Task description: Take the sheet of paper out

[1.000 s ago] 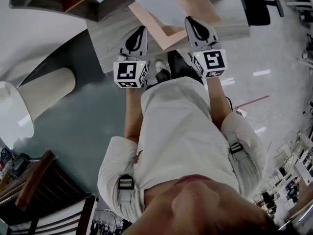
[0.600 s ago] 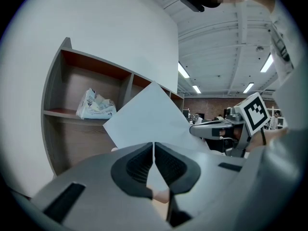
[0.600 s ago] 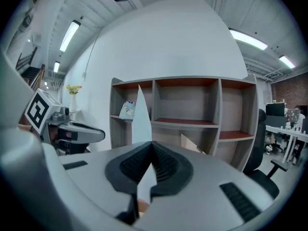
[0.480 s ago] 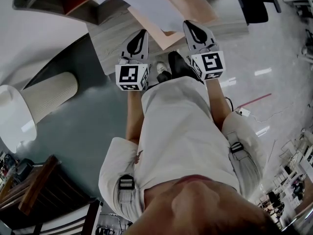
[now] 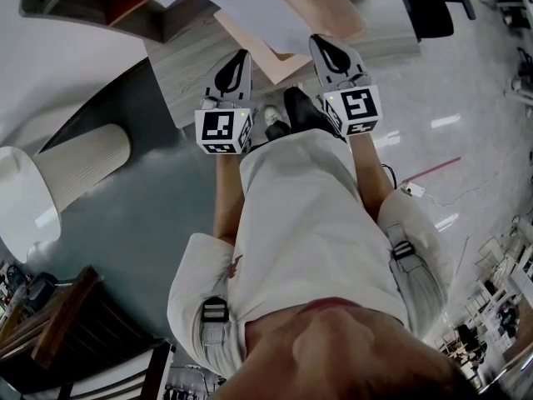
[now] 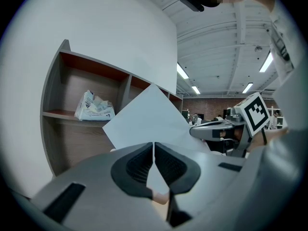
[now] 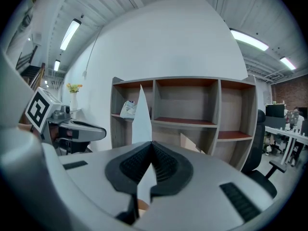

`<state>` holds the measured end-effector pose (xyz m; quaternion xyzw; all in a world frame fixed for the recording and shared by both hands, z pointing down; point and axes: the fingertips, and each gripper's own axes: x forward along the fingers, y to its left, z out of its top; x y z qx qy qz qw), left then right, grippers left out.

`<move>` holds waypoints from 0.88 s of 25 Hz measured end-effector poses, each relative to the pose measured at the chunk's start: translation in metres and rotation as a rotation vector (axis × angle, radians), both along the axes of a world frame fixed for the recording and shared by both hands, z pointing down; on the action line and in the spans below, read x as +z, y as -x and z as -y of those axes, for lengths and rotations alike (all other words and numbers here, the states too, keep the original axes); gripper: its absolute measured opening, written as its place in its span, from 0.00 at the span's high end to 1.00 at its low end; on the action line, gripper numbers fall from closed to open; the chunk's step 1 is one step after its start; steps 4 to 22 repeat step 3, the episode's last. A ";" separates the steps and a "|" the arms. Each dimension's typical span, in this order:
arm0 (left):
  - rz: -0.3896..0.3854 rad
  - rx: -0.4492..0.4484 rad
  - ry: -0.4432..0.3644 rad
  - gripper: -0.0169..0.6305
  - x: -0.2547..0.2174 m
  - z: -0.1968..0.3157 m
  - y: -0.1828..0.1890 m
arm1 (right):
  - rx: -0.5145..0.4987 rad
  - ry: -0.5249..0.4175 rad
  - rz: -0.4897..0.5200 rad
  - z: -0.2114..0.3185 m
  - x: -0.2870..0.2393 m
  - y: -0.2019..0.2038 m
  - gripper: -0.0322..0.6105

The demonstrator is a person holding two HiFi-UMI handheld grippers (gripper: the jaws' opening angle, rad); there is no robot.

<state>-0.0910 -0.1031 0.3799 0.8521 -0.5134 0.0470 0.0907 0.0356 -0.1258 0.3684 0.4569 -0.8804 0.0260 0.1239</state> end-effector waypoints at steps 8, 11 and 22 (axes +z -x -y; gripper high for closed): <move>0.002 0.001 0.001 0.93 0.000 0.001 -0.001 | -0.002 0.005 -0.003 0.000 0.001 0.000 0.92; 0.002 0.001 0.001 0.93 0.000 0.001 -0.001 | -0.002 0.005 -0.003 0.000 0.001 0.000 0.92; 0.002 0.001 0.001 0.93 0.000 0.001 -0.001 | -0.002 0.005 -0.003 0.000 0.001 0.000 0.92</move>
